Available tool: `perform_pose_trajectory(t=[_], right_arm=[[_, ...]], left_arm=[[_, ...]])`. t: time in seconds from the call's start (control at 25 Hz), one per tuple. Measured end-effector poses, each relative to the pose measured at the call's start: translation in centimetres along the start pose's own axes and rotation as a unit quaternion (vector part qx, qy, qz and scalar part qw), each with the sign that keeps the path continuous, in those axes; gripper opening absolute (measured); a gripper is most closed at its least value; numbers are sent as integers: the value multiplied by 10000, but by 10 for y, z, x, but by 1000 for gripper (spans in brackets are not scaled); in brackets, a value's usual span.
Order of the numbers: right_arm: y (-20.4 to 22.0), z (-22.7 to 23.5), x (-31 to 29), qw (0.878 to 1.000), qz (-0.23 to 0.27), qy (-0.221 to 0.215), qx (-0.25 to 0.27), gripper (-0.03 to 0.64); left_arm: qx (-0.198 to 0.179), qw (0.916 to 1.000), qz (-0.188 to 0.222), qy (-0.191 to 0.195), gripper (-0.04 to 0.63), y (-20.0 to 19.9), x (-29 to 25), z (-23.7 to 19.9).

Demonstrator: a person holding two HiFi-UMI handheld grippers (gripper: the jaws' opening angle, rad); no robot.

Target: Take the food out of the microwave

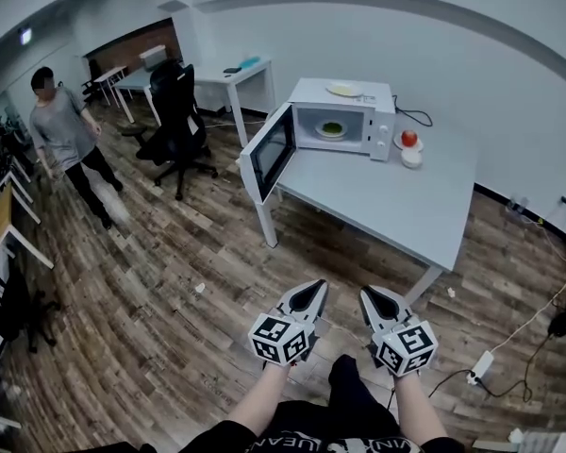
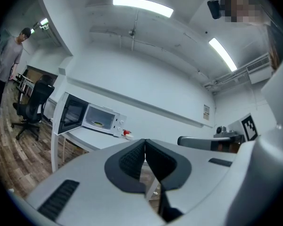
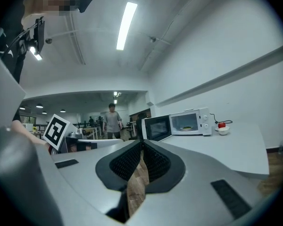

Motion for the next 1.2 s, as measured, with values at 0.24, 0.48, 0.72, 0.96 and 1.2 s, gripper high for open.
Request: perform_pose_trajectory(t=[0.24, 0.48, 0.72, 0.96, 1.2], right_arm=[[-11, 42, -44, 10000, 14, -48, -61, 38], [-31, 80, -86, 9999, 25, -136, -61, 38], [-43, 122, -120, 9997, -74, -201, -99, 38], [-52, 156, -154, 9992, -173, -355, -75, 38], [-59, 185, -185, 9983, -252, -518, -46, 38]], left_arm=[[-7, 9999, -35, -144, 8, -6, -42, -35], [10, 9998, 2, -217, 8, -17, -89, -66], [52, 9997, -42, -245, 8, -19, -138, -88], [87, 9993, -37, -365, 8, -22, -178, -111], [104, 9988, -21, -470, 8, -22, -213, -131]])
Point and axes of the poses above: the fingertips, and each gripper's own axes: x backward along the fingers, z to its right, y out of its underside, the point moved 8 cm from there along x, backward along the fingers, and after that the axes turned 7 degrees about -x, right-handed, at the moved point
